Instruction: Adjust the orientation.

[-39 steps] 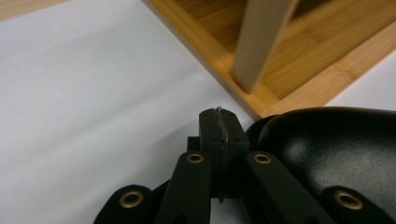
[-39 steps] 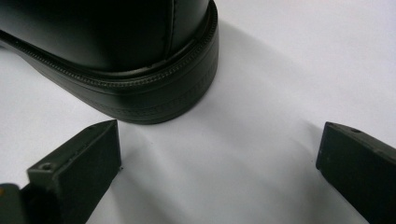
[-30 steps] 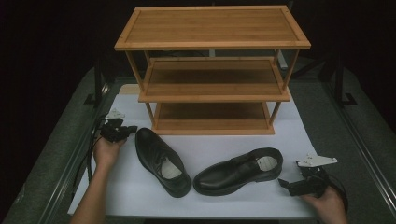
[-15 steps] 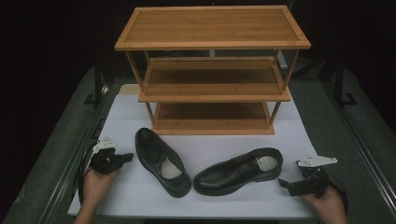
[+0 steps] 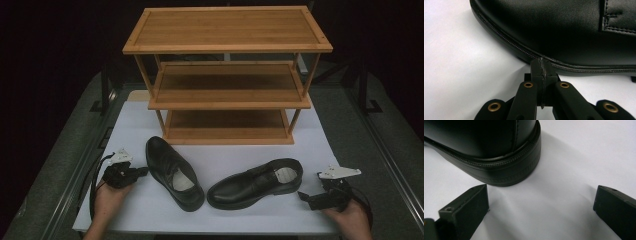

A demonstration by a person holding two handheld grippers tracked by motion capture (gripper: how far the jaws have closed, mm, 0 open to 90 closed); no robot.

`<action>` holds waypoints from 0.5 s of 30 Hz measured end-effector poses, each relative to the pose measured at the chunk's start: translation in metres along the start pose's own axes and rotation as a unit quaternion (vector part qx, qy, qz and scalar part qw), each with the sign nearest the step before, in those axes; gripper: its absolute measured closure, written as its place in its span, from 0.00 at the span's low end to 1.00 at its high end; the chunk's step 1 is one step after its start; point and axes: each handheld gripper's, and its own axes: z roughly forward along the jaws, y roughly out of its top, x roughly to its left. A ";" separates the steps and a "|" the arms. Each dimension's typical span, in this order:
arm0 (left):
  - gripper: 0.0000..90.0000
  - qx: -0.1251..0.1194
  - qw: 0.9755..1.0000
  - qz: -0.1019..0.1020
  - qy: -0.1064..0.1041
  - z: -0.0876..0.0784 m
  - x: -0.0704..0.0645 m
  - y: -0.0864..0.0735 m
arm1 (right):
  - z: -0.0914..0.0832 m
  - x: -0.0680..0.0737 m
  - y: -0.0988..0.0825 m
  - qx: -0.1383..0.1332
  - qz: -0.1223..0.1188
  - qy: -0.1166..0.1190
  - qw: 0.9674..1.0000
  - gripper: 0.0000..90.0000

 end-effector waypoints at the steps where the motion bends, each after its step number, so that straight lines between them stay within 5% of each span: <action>1: 1.00 0.000 1.000 0.001 0.000 0.001 0.000 0.001 | 0.000 0.000 0.000 0.000 0.000 0.000 1.000 0.00; 15: 1.00 -0.006 0.999 0.038 -0.008 0.021 -0.003 0.020 | 0.000 0.000 0.000 0.001 0.000 0.000 1.000 0.00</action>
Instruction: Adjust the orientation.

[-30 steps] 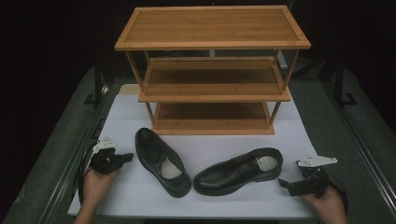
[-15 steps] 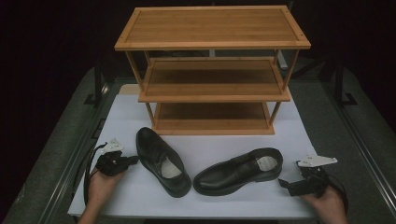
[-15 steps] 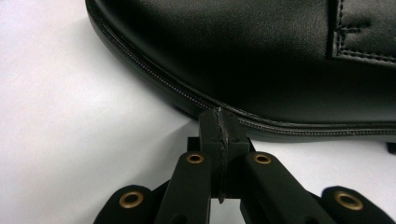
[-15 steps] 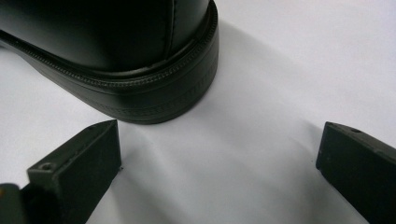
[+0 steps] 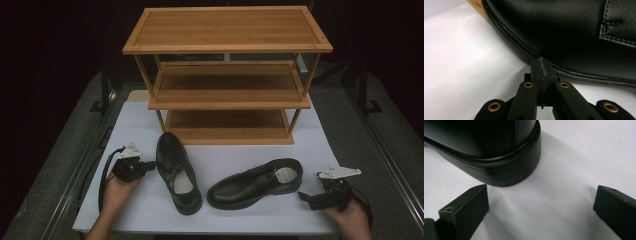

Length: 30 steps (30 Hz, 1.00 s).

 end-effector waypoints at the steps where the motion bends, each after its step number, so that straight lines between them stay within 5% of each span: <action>1: 1.00 -0.001 1.000 -0.001 -0.001 0.001 0.000 0.001 | 0.000 0.000 0.000 0.000 0.000 0.000 1.000 0.00; 30: 1.00 -0.011 0.998 0.037 -0.041 0.029 -0.022 0.030 | 0.000 0.000 0.000 -0.001 0.001 0.000 1.000 0.00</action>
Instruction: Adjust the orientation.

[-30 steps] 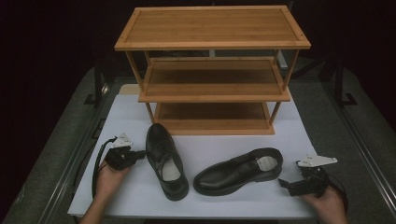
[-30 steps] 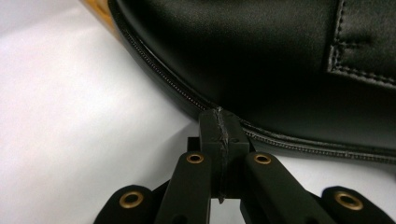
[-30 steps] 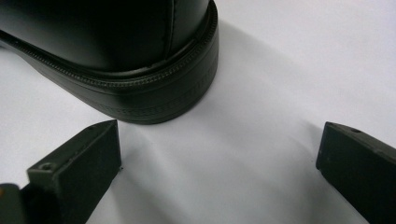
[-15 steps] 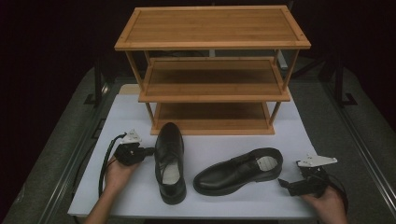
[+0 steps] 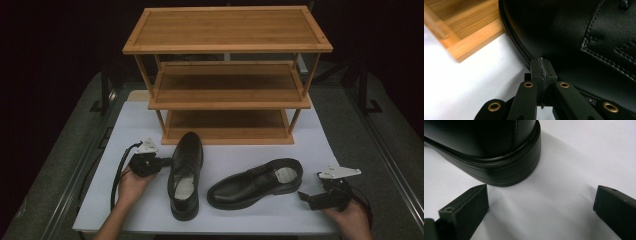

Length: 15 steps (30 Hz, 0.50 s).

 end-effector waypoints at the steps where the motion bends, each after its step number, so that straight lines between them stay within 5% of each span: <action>1: 1.00 0.000 1.000 0.002 -0.002 0.001 -0.001 0.001 | 0.000 0.000 0.000 0.000 0.000 0.000 1.000 0.00; 15: 1.00 0.005 0.999 -0.001 -0.036 -0.016 -0.019 -0.011 | 0.000 0.000 0.000 0.000 -0.001 0.000 1.000 0.00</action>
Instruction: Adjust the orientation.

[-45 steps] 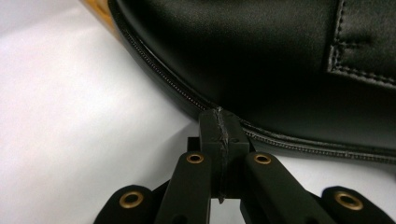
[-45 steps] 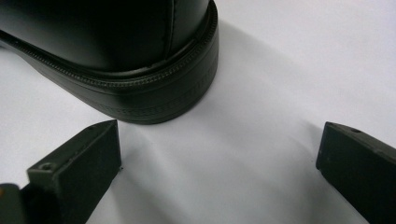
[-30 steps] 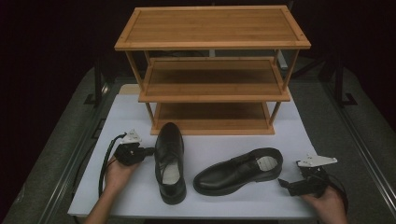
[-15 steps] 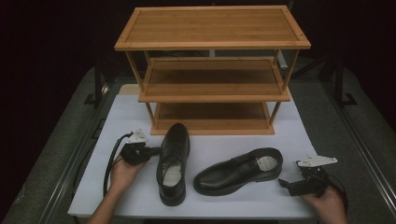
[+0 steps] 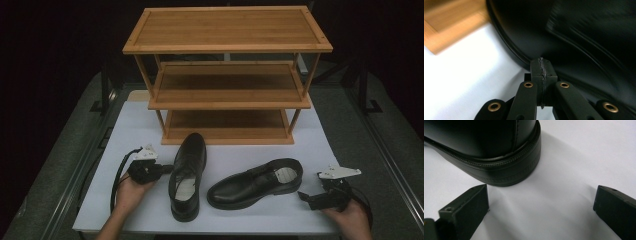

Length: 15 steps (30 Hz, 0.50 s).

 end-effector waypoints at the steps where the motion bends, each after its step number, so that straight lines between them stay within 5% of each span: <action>1: 1.00 0.003 1.000 0.000 -0.004 -0.003 -0.004 -0.003 | 0.000 0.000 0.000 0.000 0.000 0.000 1.000 0.00; 7: 1.00 0.014 1.000 0.005 -0.019 -0.008 -0.023 -0.015 | 0.000 0.000 0.000 0.000 0.000 0.000 1.000 0.00; 15: 1.00 0.010 0.999 0.012 -0.034 -0.006 -0.025 -0.013 | 0.000 0.000 0.000 0.000 0.000 0.000 1.000 0.00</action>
